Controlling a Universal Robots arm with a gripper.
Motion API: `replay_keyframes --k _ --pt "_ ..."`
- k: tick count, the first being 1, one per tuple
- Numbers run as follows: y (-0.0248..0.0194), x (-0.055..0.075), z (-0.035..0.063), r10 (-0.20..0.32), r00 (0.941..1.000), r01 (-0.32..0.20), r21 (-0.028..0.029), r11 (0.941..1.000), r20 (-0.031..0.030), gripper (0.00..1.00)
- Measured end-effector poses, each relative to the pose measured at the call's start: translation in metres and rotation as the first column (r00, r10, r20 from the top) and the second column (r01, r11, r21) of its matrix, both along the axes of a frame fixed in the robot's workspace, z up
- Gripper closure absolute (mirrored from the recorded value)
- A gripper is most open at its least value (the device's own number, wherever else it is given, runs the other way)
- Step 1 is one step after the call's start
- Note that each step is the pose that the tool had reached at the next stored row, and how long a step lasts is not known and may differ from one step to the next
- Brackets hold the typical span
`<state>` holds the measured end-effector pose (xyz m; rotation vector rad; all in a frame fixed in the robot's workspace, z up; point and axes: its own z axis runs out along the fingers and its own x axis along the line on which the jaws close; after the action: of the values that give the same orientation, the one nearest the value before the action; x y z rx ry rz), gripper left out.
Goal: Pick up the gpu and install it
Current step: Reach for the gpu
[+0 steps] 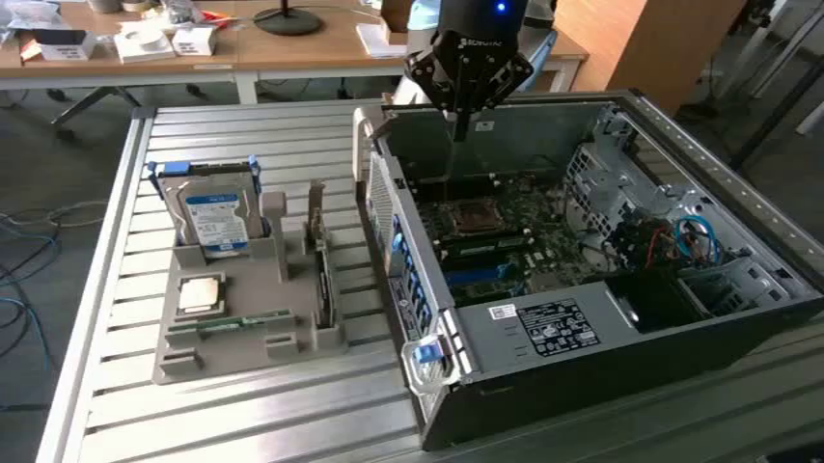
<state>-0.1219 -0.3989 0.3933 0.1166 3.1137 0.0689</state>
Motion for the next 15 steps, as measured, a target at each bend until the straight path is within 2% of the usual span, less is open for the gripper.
replay_keyframes --k 15 --pt "0.0000 -0.0030 -0.0001 0.000 1.0000 0.000 0.0000 1.0000 0.0000 0.89"
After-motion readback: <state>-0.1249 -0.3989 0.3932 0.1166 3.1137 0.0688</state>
